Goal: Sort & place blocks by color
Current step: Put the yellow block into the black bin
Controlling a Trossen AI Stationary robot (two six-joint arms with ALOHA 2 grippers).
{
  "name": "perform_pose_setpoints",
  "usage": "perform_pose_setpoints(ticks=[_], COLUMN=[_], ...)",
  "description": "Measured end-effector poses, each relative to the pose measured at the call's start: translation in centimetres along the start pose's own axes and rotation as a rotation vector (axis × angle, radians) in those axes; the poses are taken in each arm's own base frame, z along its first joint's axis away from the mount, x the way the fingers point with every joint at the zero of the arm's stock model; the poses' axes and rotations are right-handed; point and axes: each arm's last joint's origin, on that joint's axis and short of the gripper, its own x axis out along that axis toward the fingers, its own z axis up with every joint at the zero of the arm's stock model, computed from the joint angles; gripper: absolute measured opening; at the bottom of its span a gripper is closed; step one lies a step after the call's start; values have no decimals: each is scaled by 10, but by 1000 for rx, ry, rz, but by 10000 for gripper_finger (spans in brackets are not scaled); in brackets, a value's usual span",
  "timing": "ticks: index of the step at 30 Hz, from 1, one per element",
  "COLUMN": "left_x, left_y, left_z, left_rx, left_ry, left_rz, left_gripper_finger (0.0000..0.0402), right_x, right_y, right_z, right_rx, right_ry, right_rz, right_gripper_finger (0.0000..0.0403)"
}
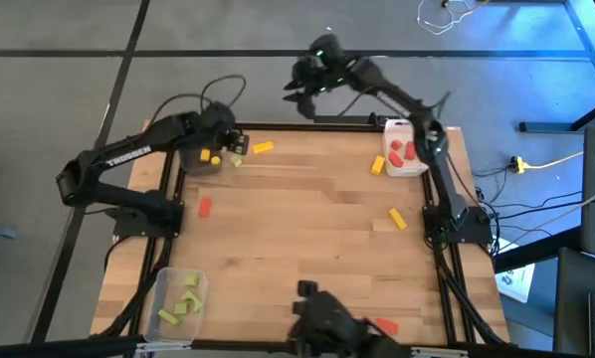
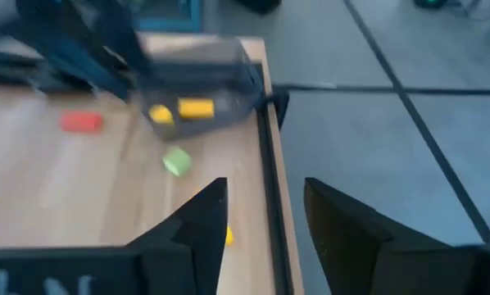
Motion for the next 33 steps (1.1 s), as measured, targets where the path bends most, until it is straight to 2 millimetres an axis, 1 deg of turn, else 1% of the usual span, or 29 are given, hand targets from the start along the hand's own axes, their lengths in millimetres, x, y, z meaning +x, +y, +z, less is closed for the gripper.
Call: perform_pose_setpoints(ticks=[3,5,7,10,14,18,21,28,33], left_x=[22,38,56,86,121,144,156,179,186], left_y=[5,7,8,7,5,0,-4,-7,-11], left_z=[16,25,32,36,29,17,10,-3,-4], left_rx=[72,114,164,260,401,449,492,532,547], left_ry=[18,29,41,59,122,198,215,257,207], left_rz=[-73,-133,-190,-240,-226,-223,-203,-115,-60], left_gripper_finger=[166,166,165,165,165,165,165,165,165], right_x=[-35,-54,-68,-80,-83,-80,-80,-80,-80], right_y=[2,5,9,12,13,13,13,13,12], right_z=[13,20,24,26,24,17,14,14,13], right_rx=[27,39,47,56,83,119,135,137,137], right_ry=[-56,-78,-81,-74,-56,-3,21,24,30], right_rz=[32,48,58,63,83,69,71,71,61], right_gripper_finger=[163,163,163,163,163,163,163,163,163])
